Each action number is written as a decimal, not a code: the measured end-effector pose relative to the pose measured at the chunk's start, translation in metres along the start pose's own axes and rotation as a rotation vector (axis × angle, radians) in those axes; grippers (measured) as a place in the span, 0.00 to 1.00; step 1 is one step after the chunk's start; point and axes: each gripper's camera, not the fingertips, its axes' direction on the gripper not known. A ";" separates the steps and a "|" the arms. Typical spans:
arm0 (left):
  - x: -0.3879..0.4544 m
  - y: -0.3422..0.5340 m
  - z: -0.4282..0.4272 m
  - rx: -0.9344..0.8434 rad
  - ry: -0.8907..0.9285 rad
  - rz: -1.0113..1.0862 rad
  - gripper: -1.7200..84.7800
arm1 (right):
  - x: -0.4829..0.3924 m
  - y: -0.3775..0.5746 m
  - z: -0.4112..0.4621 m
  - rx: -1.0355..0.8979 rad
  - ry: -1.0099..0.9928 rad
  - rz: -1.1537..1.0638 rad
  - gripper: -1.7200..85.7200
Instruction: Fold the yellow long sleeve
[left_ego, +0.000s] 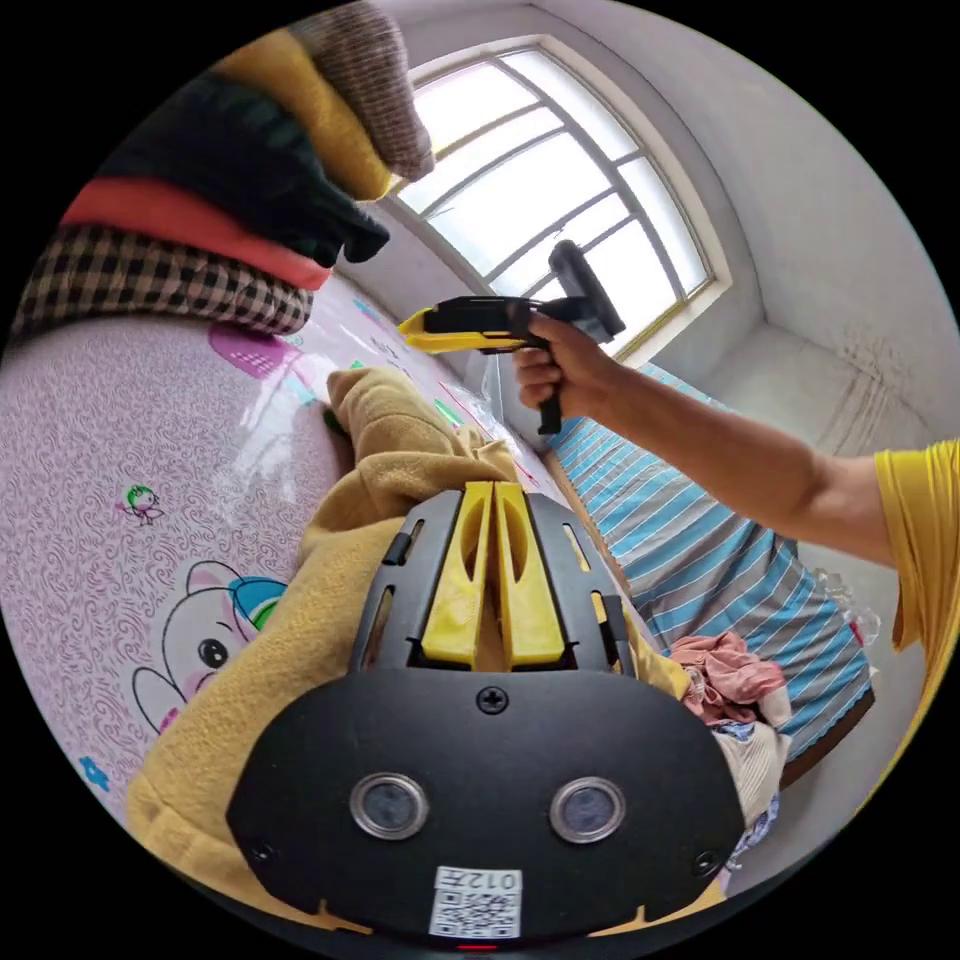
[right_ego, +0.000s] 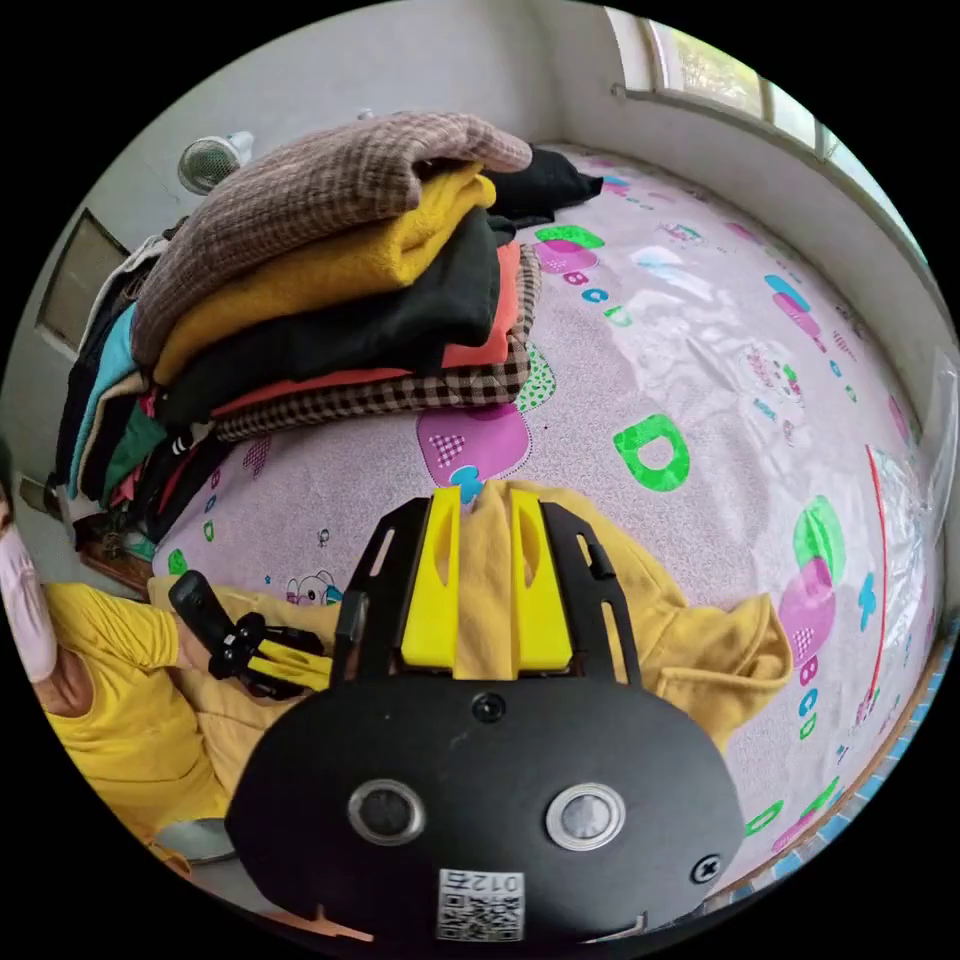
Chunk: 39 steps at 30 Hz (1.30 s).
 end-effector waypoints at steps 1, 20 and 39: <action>0.009 0.000 -0.004 0.008 -0.018 0.020 0.02 | 0.003 -0.013 0.016 -0.077 -0.022 0.021 0.12; -0.045 -0.010 -0.010 -0.009 -0.236 -0.257 0.02 | 0.003 0.003 0.137 -0.082 -0.051 0.230 0.04; -0.027 -0.023 0.040 -0.174 -0.003 -0.105 0.02 | -0.016 0.129 0.083 0.028 -0.156 0.277 0.06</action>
